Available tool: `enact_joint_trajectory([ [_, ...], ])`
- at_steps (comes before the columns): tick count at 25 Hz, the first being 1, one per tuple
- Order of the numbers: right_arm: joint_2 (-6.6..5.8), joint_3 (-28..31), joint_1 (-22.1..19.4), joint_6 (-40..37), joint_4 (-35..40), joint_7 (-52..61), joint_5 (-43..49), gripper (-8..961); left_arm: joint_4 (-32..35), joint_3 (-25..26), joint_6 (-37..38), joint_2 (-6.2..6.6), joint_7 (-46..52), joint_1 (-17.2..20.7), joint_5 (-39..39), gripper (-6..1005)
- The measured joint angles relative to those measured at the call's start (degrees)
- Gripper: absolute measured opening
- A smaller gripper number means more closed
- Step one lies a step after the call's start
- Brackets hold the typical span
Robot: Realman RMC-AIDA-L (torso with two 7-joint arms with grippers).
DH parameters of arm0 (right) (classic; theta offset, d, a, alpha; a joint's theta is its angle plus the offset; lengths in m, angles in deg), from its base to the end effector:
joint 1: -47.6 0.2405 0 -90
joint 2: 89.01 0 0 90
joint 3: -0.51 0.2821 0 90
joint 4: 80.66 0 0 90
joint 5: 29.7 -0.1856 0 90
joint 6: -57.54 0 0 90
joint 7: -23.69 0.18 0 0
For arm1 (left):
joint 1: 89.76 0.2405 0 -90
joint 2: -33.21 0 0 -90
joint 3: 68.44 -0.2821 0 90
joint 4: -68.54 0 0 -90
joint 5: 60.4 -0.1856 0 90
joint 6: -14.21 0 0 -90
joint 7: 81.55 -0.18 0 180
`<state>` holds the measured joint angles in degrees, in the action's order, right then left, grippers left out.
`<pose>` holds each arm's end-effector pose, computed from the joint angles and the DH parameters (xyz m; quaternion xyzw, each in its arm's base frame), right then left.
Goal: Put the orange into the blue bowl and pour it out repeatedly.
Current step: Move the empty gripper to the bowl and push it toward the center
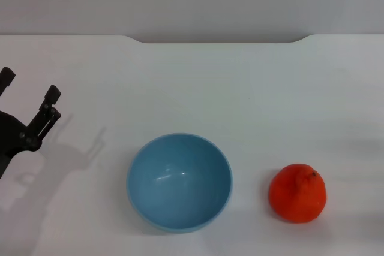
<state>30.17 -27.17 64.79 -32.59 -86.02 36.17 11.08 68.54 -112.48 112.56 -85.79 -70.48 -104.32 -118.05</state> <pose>0.3761 0.2829 0.0507 -0.5522 0.2296 0.3441 0.7239 -0.3130 0.2615 -0.0051 -0.7377 -0.0907 -0.3799 0.5506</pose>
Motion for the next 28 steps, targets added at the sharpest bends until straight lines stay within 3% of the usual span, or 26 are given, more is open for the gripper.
enact_joint_trajectory([
  [13,0.01,0.0,0.04,-0.12,0.0,0.0,0.0,486,0.0,0.39,0.82,0.0,-0.5,0.08,0.0,771],
  [19,0.11,0.01,0.14,-0.52,-0.24,0.29,0.17,485,0.14,0.45,0.97,-0.03,1.33,-1.59,0.08,772],
  [23,0.1,0.0,1.18,-0.56,-1.62,0.29,0.24,485,1.98,0.09,-1.33,0.1,10.73,-4.6,-0.02,771],
  [27,0.11,0.01,1.96,-0.54,-2.09,0.28,1.61,485,8.19,-0.17,-6.32,0.3,23.13,-7.56,-2.49,771],
  [28,0.11,0.0,2.11,-0.43,-2.14,0.3,2.26,485,13.43,-1.19,-12.01,0.59,32.85,-9.23,-5.62,771],
])
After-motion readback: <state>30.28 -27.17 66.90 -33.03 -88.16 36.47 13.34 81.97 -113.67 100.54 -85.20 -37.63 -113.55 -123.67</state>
